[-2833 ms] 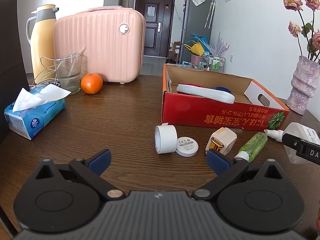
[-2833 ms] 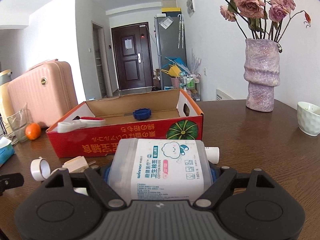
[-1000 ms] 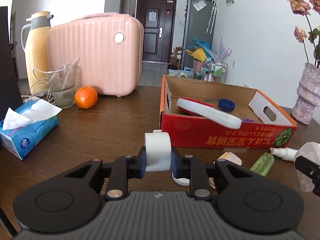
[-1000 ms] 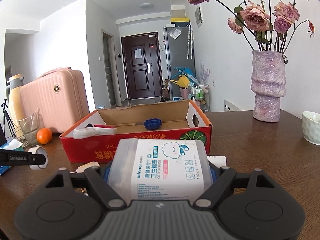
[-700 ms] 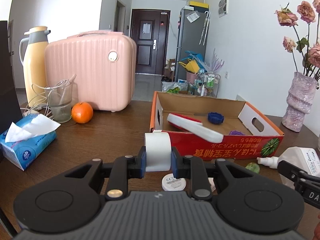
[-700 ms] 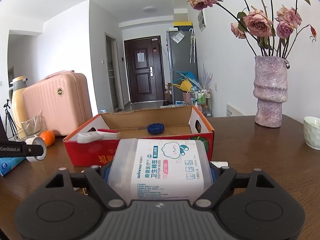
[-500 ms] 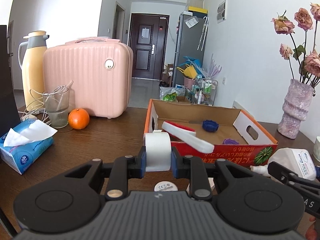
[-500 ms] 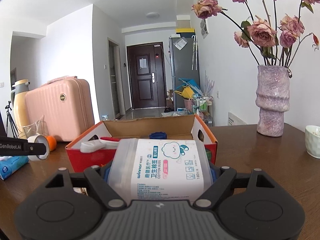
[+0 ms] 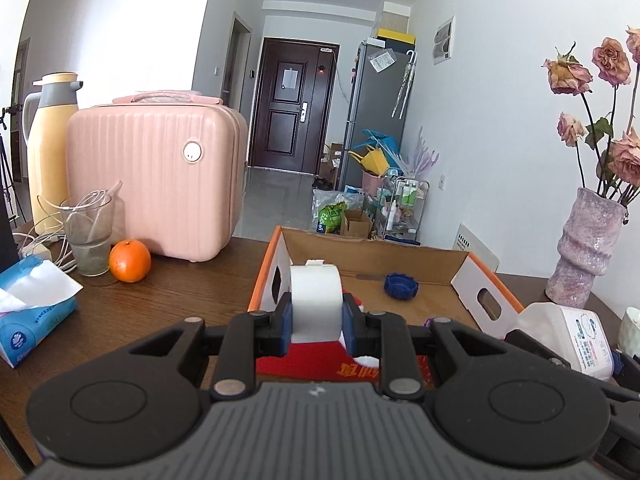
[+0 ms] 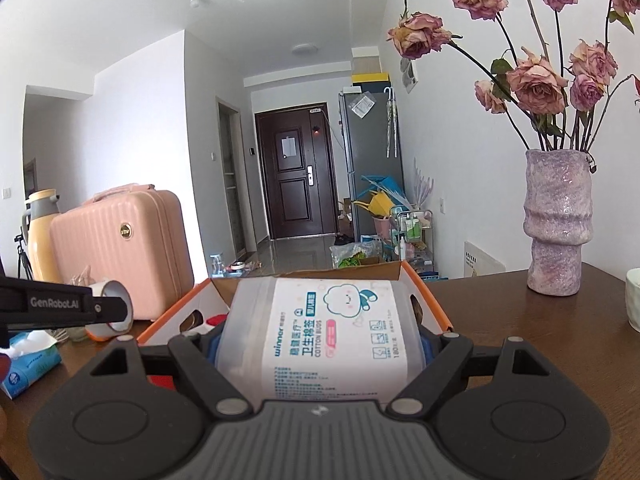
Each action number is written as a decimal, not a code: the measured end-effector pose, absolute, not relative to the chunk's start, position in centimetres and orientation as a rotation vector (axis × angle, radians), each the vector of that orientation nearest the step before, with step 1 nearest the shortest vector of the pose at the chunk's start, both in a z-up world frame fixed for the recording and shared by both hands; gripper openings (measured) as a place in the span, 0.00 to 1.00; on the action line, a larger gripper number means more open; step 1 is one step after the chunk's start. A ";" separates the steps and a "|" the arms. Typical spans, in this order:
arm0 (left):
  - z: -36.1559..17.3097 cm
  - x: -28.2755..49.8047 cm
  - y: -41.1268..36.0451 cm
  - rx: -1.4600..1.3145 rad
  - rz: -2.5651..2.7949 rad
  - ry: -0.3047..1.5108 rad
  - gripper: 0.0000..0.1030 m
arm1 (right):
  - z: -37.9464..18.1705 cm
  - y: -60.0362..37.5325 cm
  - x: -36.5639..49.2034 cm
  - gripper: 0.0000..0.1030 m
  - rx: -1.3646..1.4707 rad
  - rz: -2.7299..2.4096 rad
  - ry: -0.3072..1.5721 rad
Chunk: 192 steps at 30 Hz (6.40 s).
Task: Organize rigid objects
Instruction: 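Carry the tape roll and cotton-pad box over the red box, then open both tools to drop the tape roll and cotton-pad box in, then withdraw both tools from the box and move the right tool to the green bottle, then grasp the green spray bottle with the right tool and lift it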
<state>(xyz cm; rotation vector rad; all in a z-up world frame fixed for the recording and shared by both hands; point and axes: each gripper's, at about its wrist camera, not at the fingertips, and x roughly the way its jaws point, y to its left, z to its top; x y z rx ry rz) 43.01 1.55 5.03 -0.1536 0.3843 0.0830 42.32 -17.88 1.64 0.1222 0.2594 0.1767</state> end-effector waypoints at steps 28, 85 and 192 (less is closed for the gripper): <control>4.5 53.9 0.2 -0.138 0.079 0.408 0.24 | 1.4 -16.3 53.4 0.79 0.093 0.152 0.269; 2.8 46.8 4.4 -0.088 0.160 0.456 1.00 | -0.7 -17.2 47.6 1.00 -0.001 0.155 0.389; -1.8 40.3 0.0 0.056 -0.052 0.549 1.00 | -2.5 -18.7 40.7 0.29 0.093 0.203 0.516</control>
